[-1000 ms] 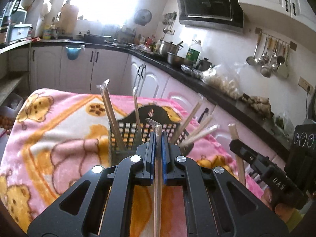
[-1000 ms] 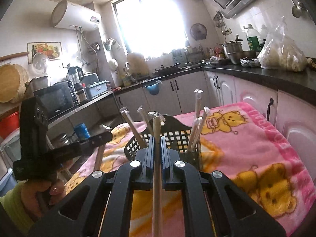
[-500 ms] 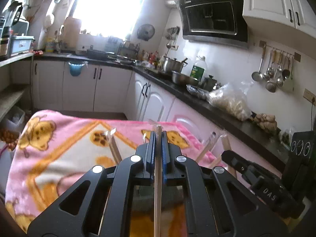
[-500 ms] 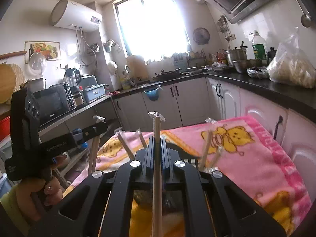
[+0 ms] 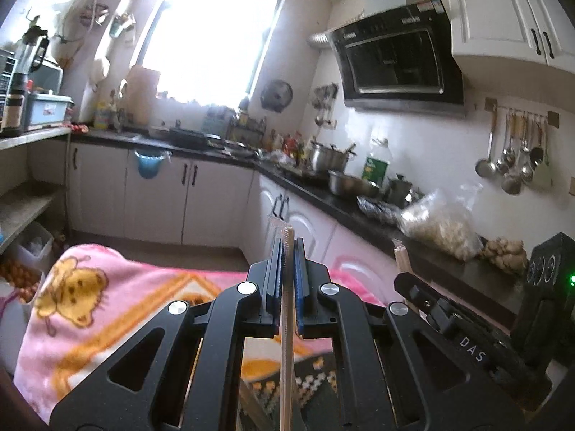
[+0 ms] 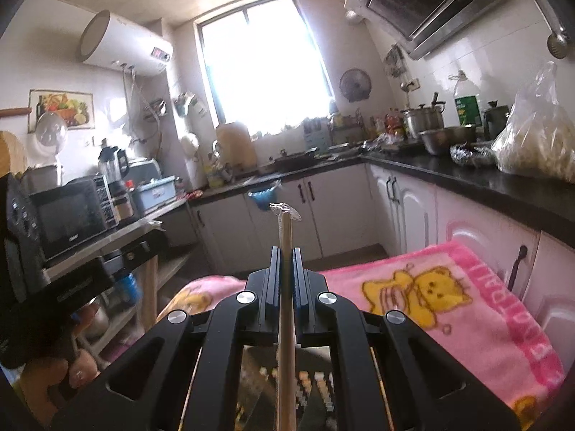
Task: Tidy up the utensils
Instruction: 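Lift the chopstick in the left tool over the holder while the right tool carries its chopstick there, then lower both chopsticks into the green holder and open both tools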
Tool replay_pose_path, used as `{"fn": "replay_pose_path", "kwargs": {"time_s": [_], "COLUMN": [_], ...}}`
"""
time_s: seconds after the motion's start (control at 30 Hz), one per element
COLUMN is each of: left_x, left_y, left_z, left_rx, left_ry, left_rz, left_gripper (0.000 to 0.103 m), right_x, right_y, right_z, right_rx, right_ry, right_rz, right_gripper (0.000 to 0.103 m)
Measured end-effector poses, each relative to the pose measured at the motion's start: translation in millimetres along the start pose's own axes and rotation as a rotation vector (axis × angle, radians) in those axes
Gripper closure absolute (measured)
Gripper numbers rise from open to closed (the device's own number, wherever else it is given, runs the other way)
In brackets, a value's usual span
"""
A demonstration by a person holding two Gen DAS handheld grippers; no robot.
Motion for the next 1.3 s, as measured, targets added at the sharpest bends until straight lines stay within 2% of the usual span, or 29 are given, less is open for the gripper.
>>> {"fn": "replay_pose_path", "kwargs": {"time_s": [0.17, 0.37, 0.63, 0.73, 1.03, 1.2, 1.3], "left_x": [9.3, 22.1, 29.9, 34.1, 28.3, 22.9, 19.4], "left_y": [11.3, 9.1, -3.6, -9.2, -18.1, -21.9, -26.0], "left_z": [-1.9, -2.1, -3.8, -6.9, -10.2, -12.4, -14.6], "left_rx": [-0.016, 0.003, 0.016, 0.015, 0.017, 0.011, 0.007], "left_ry": [0.004, 0.024, 0.014, 0.015, 0.007, 0.007, 0.013], "left_rz": [0.085, 0.133, 0.159, 0.146, 0.120, 0.095, 0.074], "left_gripper": [0.102, 0.102, 0.102, 0.102, 0.102, 0.102, 0.102], "right_x": [13.6, 25.2, 33.5, 33.2, 15.5, 3.9, -3.4], "right_y": [4.4, -3.3, -22.6, -29.5, -41.0, -41.5, -41.9], "right_z": [0.8, 6.7, 7.0, 4.8, 10.9, 17.8, 19.8], "right_rx": [-0.042, -0.057, -0.107, -0.133, -0.087, -0.035, -0.008], "right_ry": [-0.089, -0.189, -0.241, -0.256, -0.193, -0.132, -0.100], "right_rz": [0.091, 0.156, 0.187, 0.202, 0.204, 0.169, 0.148], "right_gripper": [0.097, 0.097, 0.097, 0.097, 0.095, 0.095, 0.088]}}
Point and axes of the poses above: each gripper's, at about its wrist camera, not at the fingertips, and x roughly the way its jaws point, z to its right, y to its top, the point moved 3 cm from there along x, roughly the way its jaws point, and after that the axes turned 7 degrees about -x, right-handed, at the moved point
